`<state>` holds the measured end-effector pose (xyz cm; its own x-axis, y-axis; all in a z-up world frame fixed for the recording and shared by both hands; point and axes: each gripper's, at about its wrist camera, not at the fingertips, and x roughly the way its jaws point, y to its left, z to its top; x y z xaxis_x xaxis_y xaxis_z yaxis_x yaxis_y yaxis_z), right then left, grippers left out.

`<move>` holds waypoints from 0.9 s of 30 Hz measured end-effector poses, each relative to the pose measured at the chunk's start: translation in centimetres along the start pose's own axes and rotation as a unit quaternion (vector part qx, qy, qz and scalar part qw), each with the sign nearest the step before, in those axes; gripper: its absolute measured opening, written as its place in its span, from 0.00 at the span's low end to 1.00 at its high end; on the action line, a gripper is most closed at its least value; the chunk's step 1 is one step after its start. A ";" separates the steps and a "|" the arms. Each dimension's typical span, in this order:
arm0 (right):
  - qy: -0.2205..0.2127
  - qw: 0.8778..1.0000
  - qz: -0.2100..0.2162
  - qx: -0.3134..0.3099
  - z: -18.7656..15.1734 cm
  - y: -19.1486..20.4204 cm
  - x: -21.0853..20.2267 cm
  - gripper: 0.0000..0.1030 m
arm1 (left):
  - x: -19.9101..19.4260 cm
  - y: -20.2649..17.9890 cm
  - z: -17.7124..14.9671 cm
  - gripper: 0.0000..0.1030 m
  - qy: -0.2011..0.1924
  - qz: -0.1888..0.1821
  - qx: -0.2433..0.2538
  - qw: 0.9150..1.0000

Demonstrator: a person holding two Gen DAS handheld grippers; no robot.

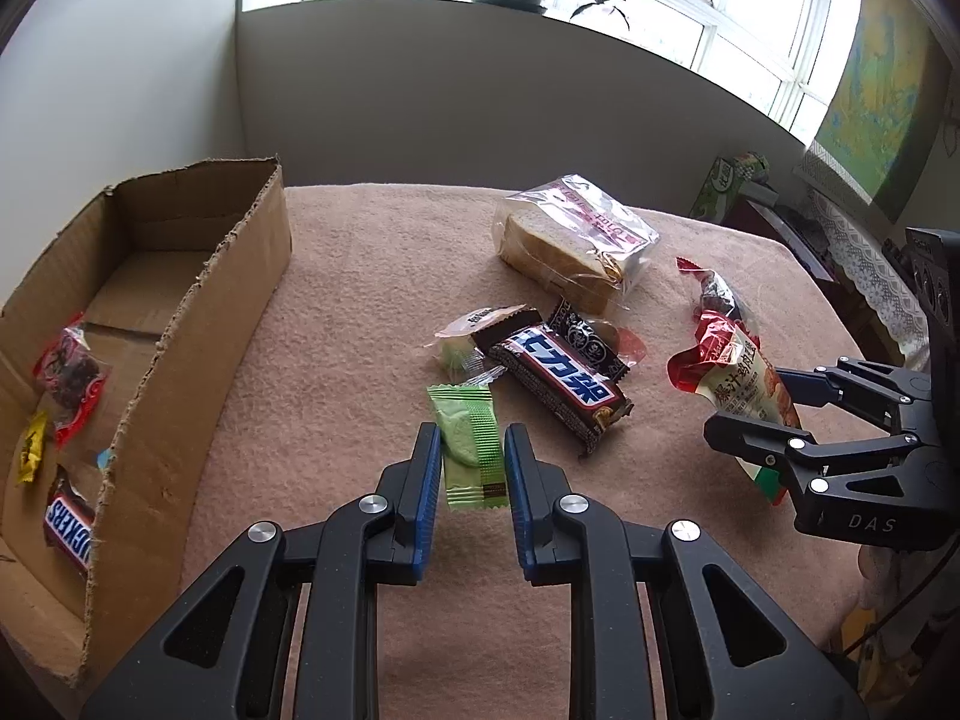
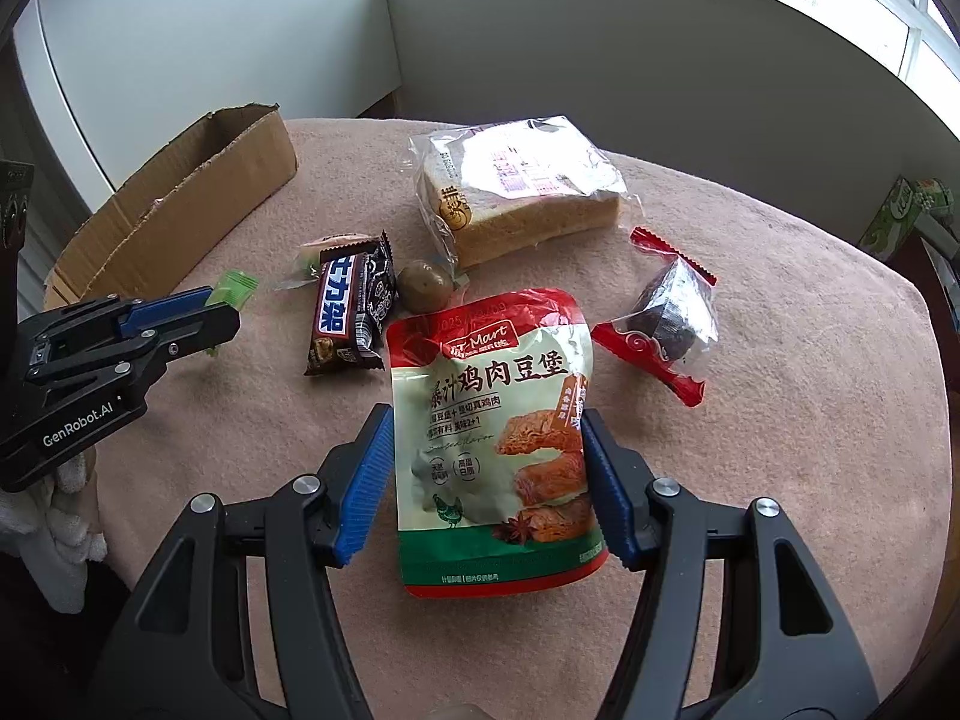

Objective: Organize snacks
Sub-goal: 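Lift the green candy with the left tool while the right tool lifts the meat-snack pouch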

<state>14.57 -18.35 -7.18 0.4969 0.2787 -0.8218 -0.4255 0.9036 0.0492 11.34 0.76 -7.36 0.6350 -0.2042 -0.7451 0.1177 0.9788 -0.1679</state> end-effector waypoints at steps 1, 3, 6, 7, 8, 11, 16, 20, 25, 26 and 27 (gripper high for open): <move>-0.002 1.000 -0.001 0.000 0.1 0.1 -0.3 0.61 | -0.3 0.0 0.0 0.19 -0.003 -0.003 -0.002 1.000; -0.008 1.000 0.000 -0.001 0.3 0.4 -1.0 0.61 | -0.9 0.1 0.1 0.19 -0.012 -0.007 -0.004 1.000; -0.017 1.000 0.004 0.001 0.8 1.0 -2.0 0.61 | -1.7 0.3 0.1 0.19 -0.022 -0.014 -0.010 1.000; -0.021 1.000 0.004 0.001 1.1 1.3 -2.3 0.61 | -1.8 0.5 0.1 0.19 -0.025 -0.015 -0.013 0.999; -0.025 1.000 0.005 -0.001 1.3 1.6 -2.6 0.61 | -2.0 0.7 0.1 0.19 -0.027 -0.016 -0.015 0.999; -0.034 0.999 0.008 -0.005 2.4 2.7 -3.1 0.61 | -2.8 1.6 0.1 0.19 -0.036 -0.019 -0.025 0.999; -0.045 0.999 0.016 -0.015 4.1 5.2 -3.5 0.61 | -4.6 3.5 0.0 0.19 -0.059 -0.019 -0.045 0.997; -0.053 0.998 0.022 -0.028 5.5 7.6 -3.3 0.61 | -5.9 5.3 -0.3 0.19 -0.076 -0.016 -0.060 0.995; -0.057 0.997 0.036 -0.040 7.5 10.5 -2.5 0.61 | -7.4 7.7 -0.6 0.19 -0.097 -0.007 -0.082 0.992; -0.058 0.997 0.040 -0.041 7.9 11.1 -2.3 0.61 | -7.6 8.2 -0.7 0.19 -0.100 -0.005 -0.086 0.991; -0.059 0.996 0.044 -0.042 8.2 11.7 -2.2 0.61 | -7.8 8.8 -0.8 0.19 -0.102 -0.001 -0.090 0.991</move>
<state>14.72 -5.76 -0.17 0.5391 0.3960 -0.7433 -0.5307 0.8450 0.0653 6.82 10.91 -3.51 0.7781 -0.1810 -0.6015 -0.0067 0.9552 -0.2959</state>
